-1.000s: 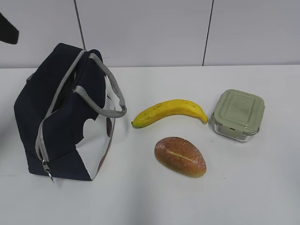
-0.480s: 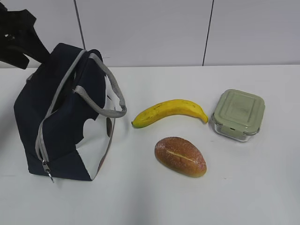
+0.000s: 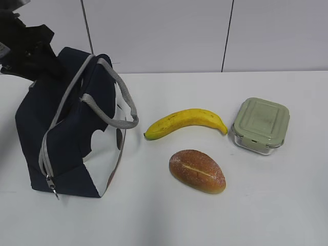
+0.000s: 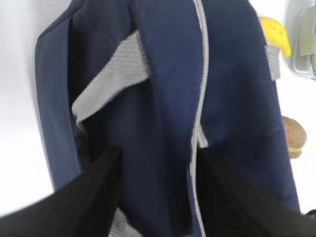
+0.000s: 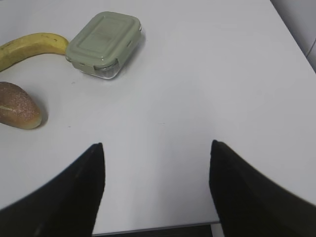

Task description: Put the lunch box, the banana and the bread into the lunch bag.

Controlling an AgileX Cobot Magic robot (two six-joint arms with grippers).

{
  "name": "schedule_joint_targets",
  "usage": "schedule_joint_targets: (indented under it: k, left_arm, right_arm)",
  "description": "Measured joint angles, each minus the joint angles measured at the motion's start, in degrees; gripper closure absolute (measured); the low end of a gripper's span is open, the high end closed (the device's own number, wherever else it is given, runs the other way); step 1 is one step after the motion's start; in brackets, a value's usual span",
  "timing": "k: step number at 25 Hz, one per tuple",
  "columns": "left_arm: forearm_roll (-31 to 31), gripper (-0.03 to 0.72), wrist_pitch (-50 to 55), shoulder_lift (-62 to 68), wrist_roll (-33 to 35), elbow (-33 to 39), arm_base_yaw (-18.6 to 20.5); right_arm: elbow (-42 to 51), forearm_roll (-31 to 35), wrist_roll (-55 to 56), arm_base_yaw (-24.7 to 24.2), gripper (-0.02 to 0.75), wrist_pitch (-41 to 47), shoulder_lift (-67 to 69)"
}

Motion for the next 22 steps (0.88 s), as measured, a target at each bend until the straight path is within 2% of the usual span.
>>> schedule_joint_targets:
  k: [10, 15, 19, 22]
  left_arm:
    - [-0.37, 0.490, -0.54, 0.00, 0.00, -0.18, -0.09]
    - [-0.44, 0.528, -0.35, 0.00, 0.00, -0.18, -0.09]
    - [-0.69, 0.672, 0.06, 0.00, 0.00, -0.18, -0.09]
    - [-1.70, 0.688, 0.28, 0.00, 0.00, -0.18, -0.09]
  right_arm:
    - [0.00, 0.00, 0.00, 0.00, 0.247, 0.00, 0.00]
    - [0.00, 0.00, 0.00, 0.00, 0.247, 0.00, 0.00]
    - [0.00, 0.00, 0.00, 0.00, 0.247, 0.00, 0.00]
    - [0.00, 0.00, 0.00, 0.00, 0.247, 0.00, 0.00]
